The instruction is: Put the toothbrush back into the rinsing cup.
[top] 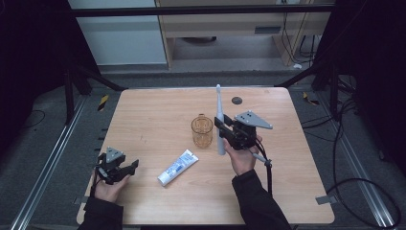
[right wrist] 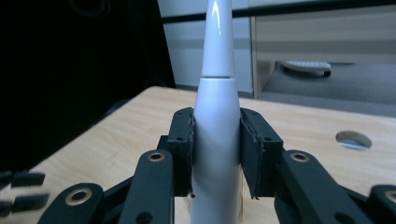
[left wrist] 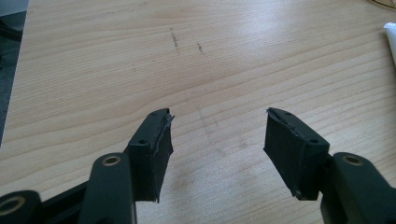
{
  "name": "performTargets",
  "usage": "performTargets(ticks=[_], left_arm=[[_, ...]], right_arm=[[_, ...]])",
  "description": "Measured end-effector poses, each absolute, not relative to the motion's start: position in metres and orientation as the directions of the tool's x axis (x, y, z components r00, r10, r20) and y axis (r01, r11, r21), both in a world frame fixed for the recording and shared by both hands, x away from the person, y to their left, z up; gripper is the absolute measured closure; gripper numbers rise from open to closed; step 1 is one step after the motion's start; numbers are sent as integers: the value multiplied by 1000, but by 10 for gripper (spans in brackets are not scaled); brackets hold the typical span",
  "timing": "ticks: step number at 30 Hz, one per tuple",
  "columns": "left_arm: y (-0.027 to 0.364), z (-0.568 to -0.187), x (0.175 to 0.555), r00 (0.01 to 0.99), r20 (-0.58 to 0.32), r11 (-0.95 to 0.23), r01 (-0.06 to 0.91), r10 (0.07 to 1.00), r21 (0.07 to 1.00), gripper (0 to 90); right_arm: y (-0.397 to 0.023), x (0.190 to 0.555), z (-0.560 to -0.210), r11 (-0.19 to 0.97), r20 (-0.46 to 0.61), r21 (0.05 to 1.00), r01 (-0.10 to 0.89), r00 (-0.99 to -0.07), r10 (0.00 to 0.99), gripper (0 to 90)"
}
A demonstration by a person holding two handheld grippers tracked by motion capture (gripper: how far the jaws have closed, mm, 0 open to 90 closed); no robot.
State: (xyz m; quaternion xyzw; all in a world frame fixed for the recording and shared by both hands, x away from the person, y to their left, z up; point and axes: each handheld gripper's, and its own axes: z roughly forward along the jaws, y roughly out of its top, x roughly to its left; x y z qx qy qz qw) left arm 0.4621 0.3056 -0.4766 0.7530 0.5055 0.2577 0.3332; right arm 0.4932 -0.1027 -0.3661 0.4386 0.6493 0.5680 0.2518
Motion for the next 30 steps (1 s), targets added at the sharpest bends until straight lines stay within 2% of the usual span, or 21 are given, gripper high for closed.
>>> performTargets(ticks=[15, 30], left_arm=[[306, -477, 462, 356, 51, -266, 589, 933, 763, 406], [306, -477, 463, 359, 50, -267, 588, 932, 764, 406]], right_arm=[[-94, 515, -361, -111, 178, 979, 173, -444, 878, 672], [-89, 530, -356, -146, 187, 981, 129, -427, 885, 672]])
